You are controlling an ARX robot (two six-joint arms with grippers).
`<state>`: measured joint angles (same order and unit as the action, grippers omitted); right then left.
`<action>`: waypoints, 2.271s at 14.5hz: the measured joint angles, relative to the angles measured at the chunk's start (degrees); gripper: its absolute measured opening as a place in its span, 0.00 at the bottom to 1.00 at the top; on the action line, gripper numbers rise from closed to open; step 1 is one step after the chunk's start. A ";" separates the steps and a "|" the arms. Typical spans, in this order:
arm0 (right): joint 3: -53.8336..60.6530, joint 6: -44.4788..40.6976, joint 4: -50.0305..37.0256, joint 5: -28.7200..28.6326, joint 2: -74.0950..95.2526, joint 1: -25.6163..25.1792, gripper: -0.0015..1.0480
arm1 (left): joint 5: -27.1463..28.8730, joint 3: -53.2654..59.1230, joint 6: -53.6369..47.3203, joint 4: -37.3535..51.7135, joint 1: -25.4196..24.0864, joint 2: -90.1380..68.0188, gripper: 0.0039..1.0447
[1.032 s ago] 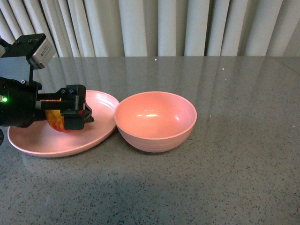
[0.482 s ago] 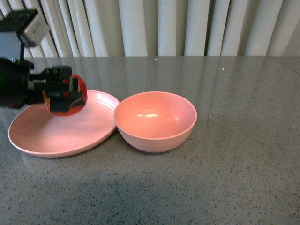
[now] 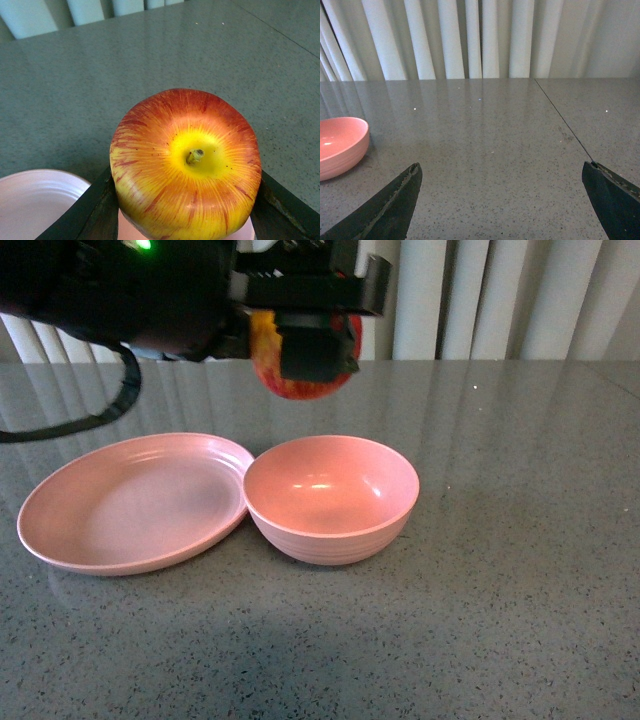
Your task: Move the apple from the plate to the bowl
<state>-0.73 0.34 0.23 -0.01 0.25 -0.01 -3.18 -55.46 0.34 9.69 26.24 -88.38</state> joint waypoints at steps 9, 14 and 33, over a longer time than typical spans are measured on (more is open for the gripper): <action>0.00 0.00 0.00 0.00 0.00 0.00 0.94 | 2.29 -0.24 4.44 1.90 4.28 -11.72 0.61; 0.00 0.00 0.00 0.00 0.00 0.00 0.94 | 3.17 -0.72 5.27 1.53 3.89 -12.20 0.61; 0.00 0.00 0.00 0.00 0.00 0.00 0.94 | 9.86 3.19 1.68 5.53 -0.09 11.47 0.94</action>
<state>-0.73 0.34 0.23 -0.01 0.25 -0.01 6.68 -52.27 2.02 15.22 26.15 -76.90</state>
